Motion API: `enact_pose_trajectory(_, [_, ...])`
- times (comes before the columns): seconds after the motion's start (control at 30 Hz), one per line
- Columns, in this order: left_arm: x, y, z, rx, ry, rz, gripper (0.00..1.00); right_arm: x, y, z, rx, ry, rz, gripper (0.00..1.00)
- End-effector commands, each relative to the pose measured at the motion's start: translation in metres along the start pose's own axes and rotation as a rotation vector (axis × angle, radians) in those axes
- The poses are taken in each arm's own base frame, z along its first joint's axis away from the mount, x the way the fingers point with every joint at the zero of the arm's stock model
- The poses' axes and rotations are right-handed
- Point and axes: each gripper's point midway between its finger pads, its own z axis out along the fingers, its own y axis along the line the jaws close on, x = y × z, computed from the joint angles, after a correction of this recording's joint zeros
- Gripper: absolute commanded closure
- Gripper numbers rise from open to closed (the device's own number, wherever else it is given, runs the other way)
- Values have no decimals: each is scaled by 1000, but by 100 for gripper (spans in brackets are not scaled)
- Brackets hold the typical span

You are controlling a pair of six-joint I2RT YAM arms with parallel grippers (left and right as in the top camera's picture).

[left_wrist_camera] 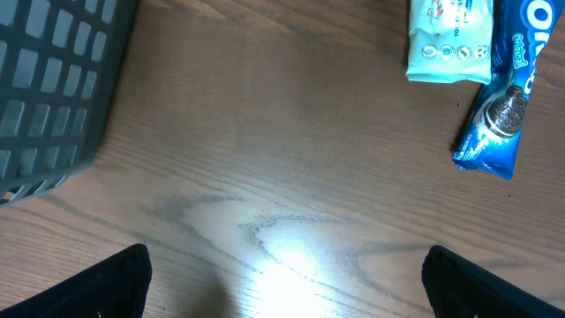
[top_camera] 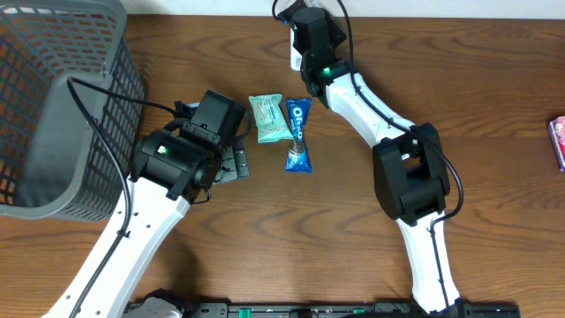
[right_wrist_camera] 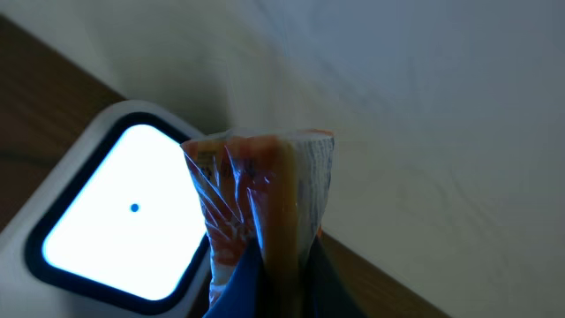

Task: Scan the item barcode
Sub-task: 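Carry the Kleenex pack to the far right and drop it there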

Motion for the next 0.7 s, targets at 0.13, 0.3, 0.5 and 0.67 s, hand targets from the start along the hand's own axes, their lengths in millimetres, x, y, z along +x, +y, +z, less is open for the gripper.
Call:
enact_pose_trajectory(0.13, [1,1,2,-9,8,-2,2,15,-76,0,152,130,289,99])
enact_pose_trajectory(0.3, [1,1,2,-9,9,-2,2,79,-145,2,221,346,472,99])
enact_pose_trajectory(0.5, [1,1,2,-9,8,-2,2,192,-215,-10,356,630,658,99])
enact_pose_trajectory(0.67, [1,1,2,-9,8,-2,2,281,-258,-31,432,834,796,99])
